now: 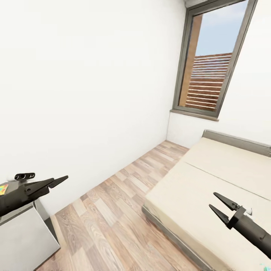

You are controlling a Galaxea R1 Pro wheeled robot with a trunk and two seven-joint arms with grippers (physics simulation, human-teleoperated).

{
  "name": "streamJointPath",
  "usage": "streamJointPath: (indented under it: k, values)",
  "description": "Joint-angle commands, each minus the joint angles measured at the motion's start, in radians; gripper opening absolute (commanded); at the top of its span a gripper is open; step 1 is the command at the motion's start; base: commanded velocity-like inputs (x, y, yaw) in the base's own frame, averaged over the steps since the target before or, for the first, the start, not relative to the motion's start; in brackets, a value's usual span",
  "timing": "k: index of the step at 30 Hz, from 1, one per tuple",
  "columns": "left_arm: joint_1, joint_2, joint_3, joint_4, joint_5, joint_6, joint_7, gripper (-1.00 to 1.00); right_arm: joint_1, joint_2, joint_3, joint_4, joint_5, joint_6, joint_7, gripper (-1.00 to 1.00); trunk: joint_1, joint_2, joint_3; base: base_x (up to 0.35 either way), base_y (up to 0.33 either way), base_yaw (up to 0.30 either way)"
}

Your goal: Put all the toys in the child's room - the three board games (two on the bed and one on the table), the two jigsaw puzzles on the table, and the tennis ball on the table - inside the toy box on the table in the child's room.

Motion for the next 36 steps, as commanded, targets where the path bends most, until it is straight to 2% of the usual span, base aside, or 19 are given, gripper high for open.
streamJointPath:
  k: [1,14,20,36]
  values:
    - [-0.001,0.0,0.0,-0.001,-0.001,0.011,-0.004,1.0,-0.001,0.0,-0.002,0.001,0.007,0.004,0.004,1.0,0.0,-0.002,-0.003,-0.153,-0.258,-0.096]
    - [-0.001,0.0,0.0,-0.001,-0.002,0.011,-0.004,1.0,-0.001,-0.001,-0.002,0.027,0.006,-0.009,-0.004,1.0,0.0,-0.002,-0.017,-0.13,-0.241,-0.166]
    - [-0.001,0.0,0.0,-0.001,-0.002,0.011,-0.004,1.0,-0.001,-0.001,-0.002,0.05,0.005,-0.044,-0.004,1.0,0.0,-0.002,-0.025,-0.019,-0.041,-0.192]
    - [-0.001,0.0,-0.001,-0.001,-0.002,0.011,-0.004,1.0,-0.001,-0.001,-0.001,0.055,0.006,-0.051,-0.004,1.0,0.0,-0.002,-0.042,-0.001,-0.002,-0.218]
